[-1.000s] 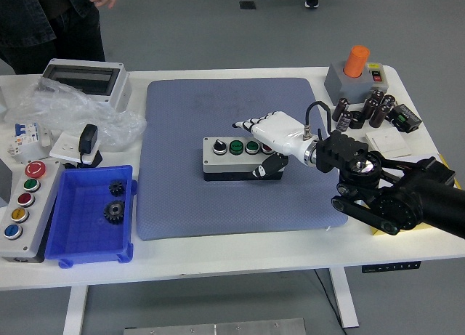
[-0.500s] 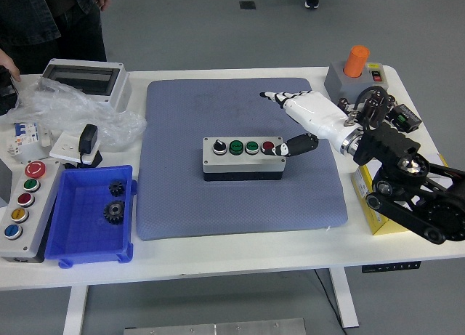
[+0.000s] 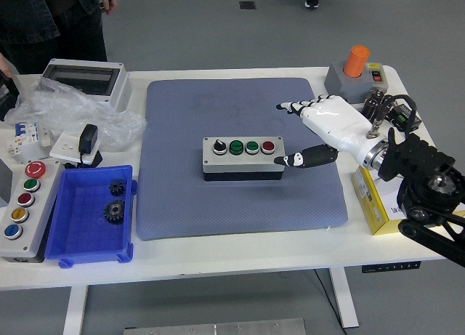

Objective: Pick up the button,place it on the desk,press the button,press the button

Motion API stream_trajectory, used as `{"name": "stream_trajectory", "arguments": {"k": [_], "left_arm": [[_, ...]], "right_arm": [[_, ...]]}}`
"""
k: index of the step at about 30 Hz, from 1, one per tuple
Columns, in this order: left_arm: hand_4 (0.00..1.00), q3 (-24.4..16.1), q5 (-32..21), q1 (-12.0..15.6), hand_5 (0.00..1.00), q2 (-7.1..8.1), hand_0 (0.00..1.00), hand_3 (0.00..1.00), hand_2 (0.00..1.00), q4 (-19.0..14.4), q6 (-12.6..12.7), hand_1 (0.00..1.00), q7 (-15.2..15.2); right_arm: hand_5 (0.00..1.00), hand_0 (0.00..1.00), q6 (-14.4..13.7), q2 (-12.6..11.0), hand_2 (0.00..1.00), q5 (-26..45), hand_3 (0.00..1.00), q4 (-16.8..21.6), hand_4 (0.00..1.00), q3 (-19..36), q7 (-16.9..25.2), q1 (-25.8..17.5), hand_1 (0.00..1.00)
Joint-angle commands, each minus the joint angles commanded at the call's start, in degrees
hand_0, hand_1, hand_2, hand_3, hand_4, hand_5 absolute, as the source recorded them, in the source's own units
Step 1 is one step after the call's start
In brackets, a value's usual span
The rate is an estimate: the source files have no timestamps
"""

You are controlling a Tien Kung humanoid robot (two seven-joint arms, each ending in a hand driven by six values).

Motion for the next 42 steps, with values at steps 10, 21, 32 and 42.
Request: {"name": "stream_trajectory", "arguments": {"k": [10,21,32,42], "left_arm": [[0.91,0.1,0.0,-0.1,0.493,-0.01,0.638,0.799,0.686,0.1,0.0,0.689,0.0],[0.912,0.3,0.1,-0.2,0.497,0.08,0.638,0.799,0.687,0.1,0.0,0.69,0.0],[0.915,0.1,0.1,-0.4,0.5,0.16,0.638,0.799,0.686,0.1,0.0,0.69,-0.1],[0.916,-0.1,0.1,-0.5,0.501,0.2,0.638,0.799,0.687,0.0,0.0,0.69,-0.3]], "right_arm": [[0.007,0.615,1.3,3.5,0.279,0.3,0.773,-3.8,0.322,-3.9,-0.6,1.5,0.447],[0.002,0.62,0.5,5.1,0.266,1.3,0.764,-8.2,0.323,-5.2,0.2,2.3,0.44],[0.002,0.616,0.3,6.0,0.255,1.8,0.76,-9.6,0.328,-6.9,0.3,3.1,0.424],[0.002,0.606,1.0,6.6,0.251,2.4,0.756,-11.1,0.324,-8.6,0.2,3.1,0.417]]}}
